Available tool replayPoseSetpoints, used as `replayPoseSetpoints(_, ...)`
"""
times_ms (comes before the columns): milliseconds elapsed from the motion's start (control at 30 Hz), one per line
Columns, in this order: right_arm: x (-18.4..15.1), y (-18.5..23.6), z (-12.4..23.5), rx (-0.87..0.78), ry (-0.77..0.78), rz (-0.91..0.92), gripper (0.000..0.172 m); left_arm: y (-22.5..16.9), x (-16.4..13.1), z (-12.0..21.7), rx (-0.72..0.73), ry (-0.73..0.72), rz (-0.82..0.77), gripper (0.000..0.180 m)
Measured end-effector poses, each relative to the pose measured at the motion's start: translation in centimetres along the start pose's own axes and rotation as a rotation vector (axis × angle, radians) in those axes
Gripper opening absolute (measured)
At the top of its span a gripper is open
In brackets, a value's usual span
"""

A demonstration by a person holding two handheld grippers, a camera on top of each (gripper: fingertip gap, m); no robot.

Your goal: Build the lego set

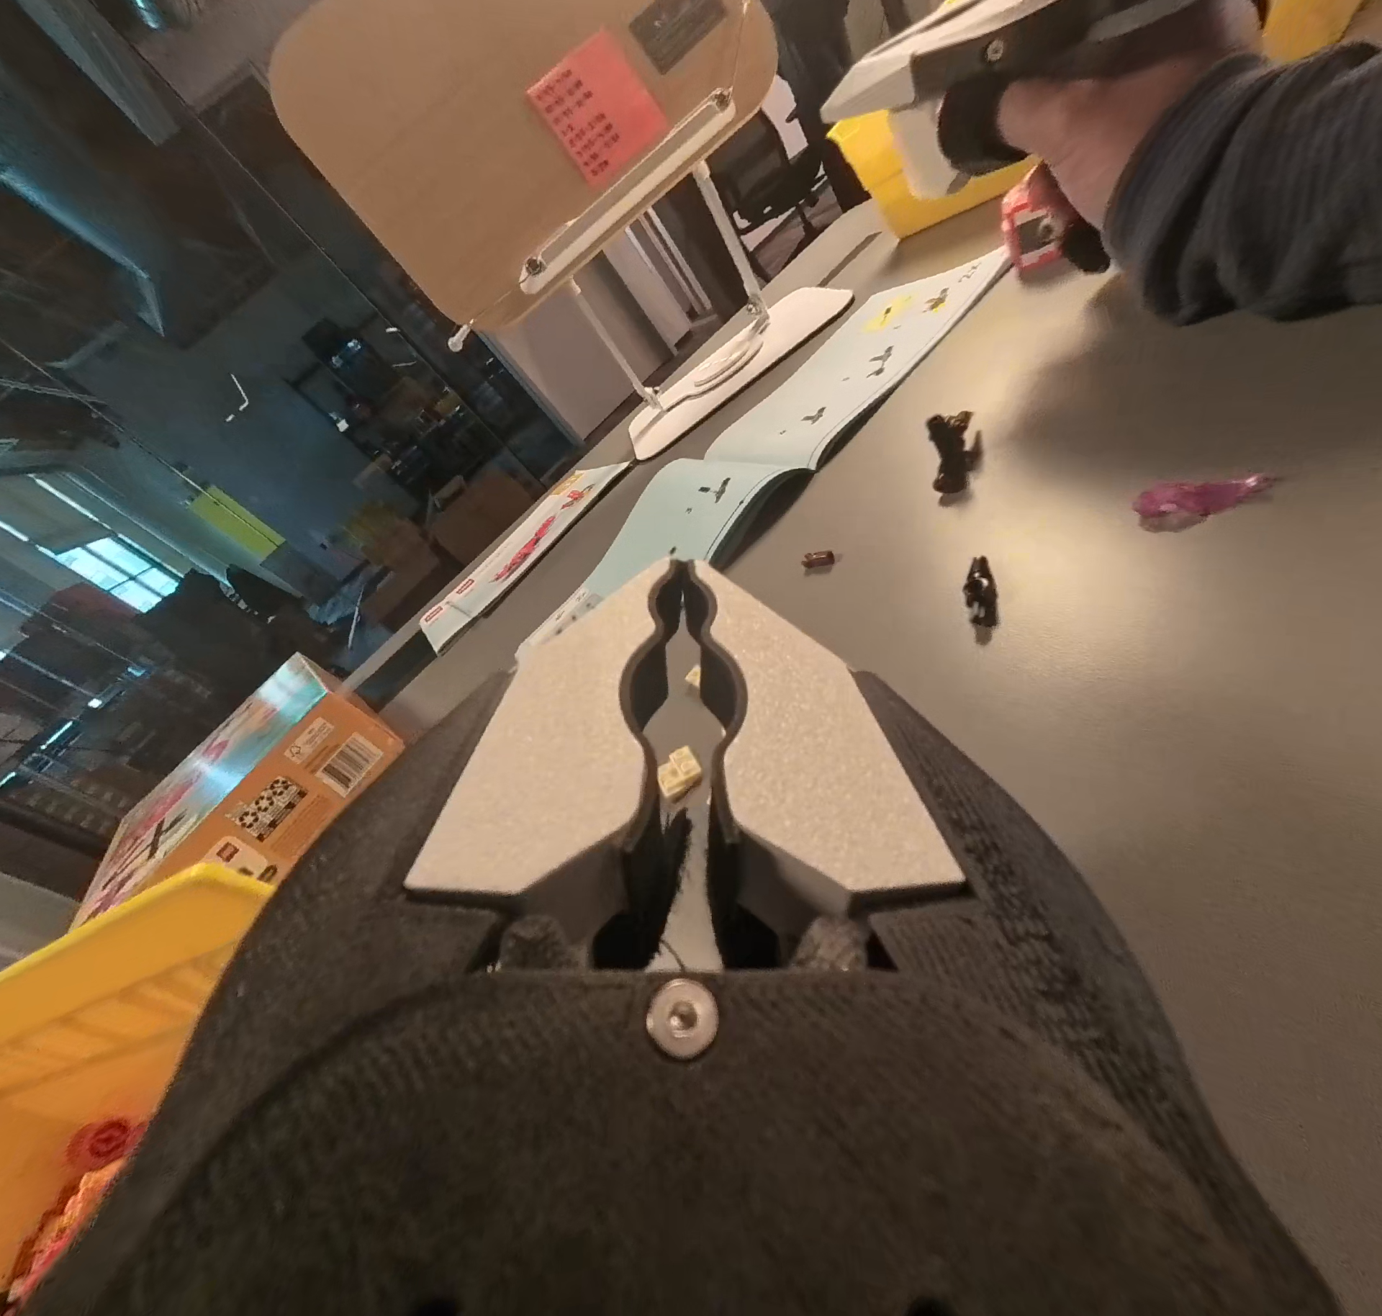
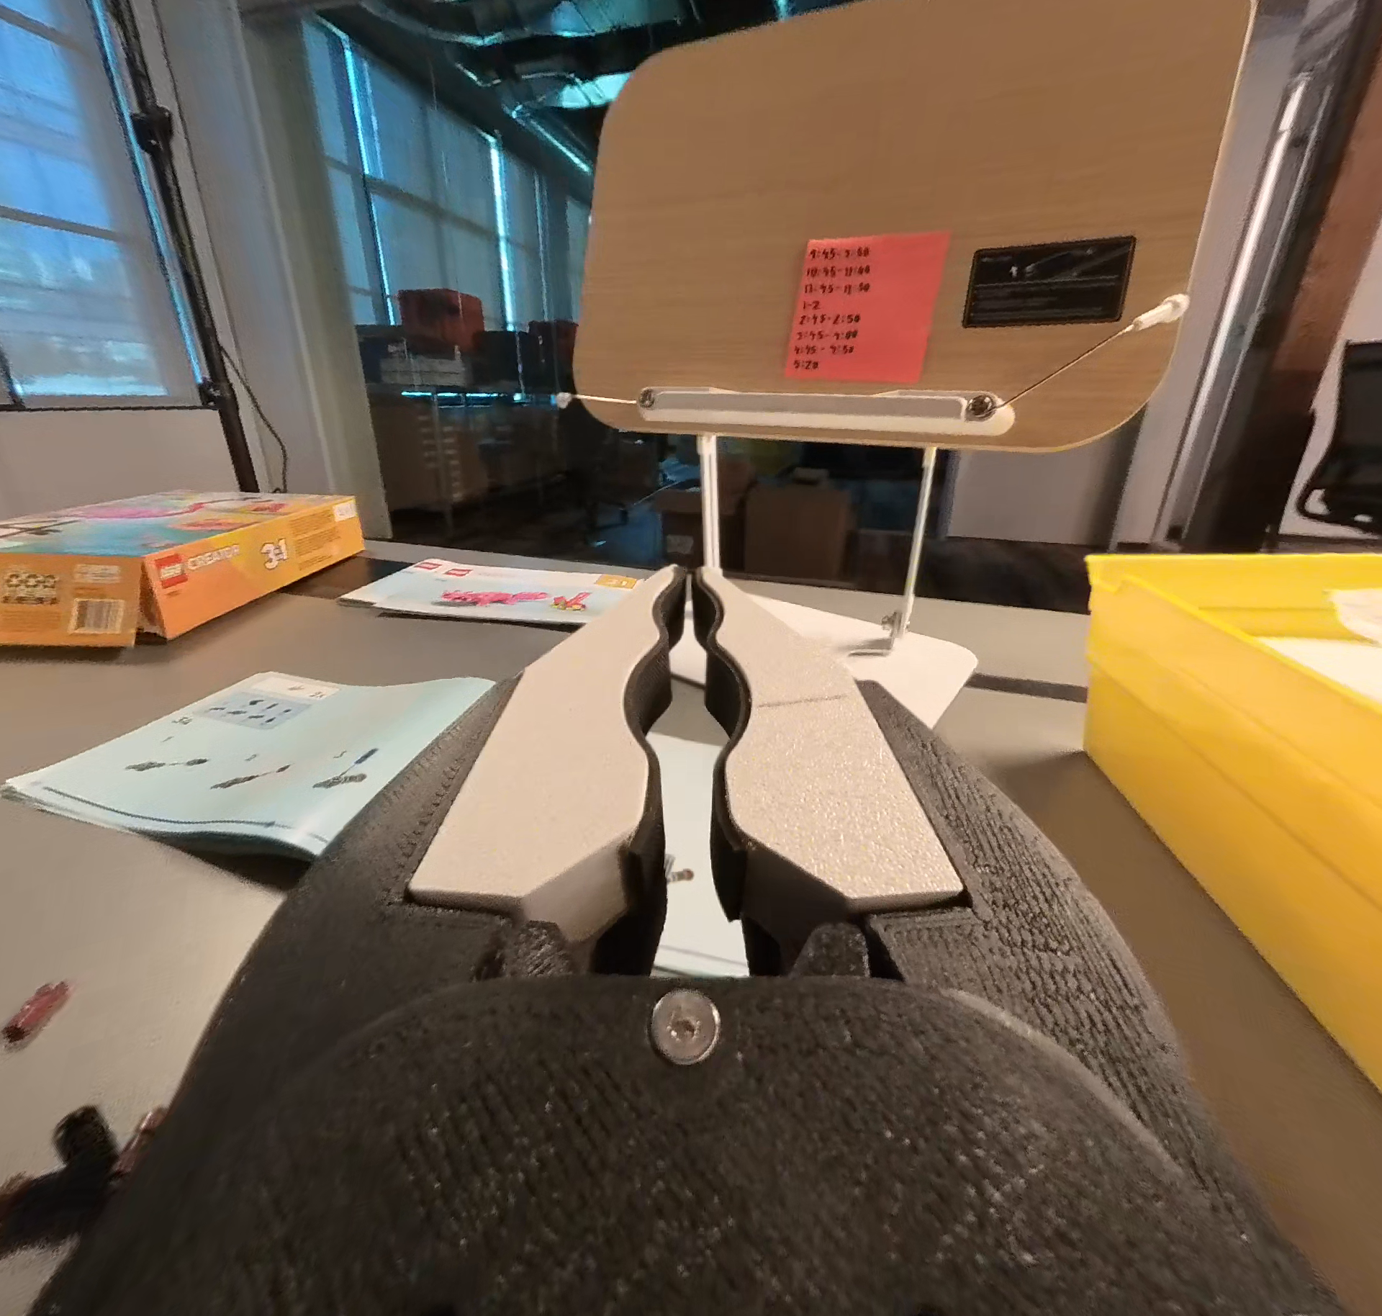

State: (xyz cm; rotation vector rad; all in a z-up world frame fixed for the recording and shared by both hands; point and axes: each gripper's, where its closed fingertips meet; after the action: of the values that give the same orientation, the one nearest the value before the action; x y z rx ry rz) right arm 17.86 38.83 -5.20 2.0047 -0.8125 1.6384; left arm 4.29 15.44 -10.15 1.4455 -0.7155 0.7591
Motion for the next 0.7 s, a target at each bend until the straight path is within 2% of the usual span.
replayPoseSetpoints(200, 0.7, 0.2, 0.5, 0.041, -0.059, -0.092, 0.000, 0.2, -0.4, 0.0, 0.032, 0.030, -0.059, 0.000)
replayPoseSetpoints(333, 1.3, 1.5, 0.7, 0.137, -0.107, -0.165, 0.006, 0.4, -0.4, 0.0, 0.029, 0.024, -0.030, 0.000)
replayPoseSetpoints(700, 0.1, 0.0, 0.3, 0.078, -0.058, -0.225, 0.006, 0.4, -0.2, 0.0, 0.017, 0.013, -0.007, 0.000)
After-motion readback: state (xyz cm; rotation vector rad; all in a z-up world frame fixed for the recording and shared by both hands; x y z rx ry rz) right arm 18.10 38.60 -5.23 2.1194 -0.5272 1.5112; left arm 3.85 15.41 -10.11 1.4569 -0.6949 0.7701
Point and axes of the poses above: each gripper's, where its closed fingertips meet, z back along the fingers, x out of its top, y = z × x across the jaws, and after that the axes turned 6 degrees about x, right-handed
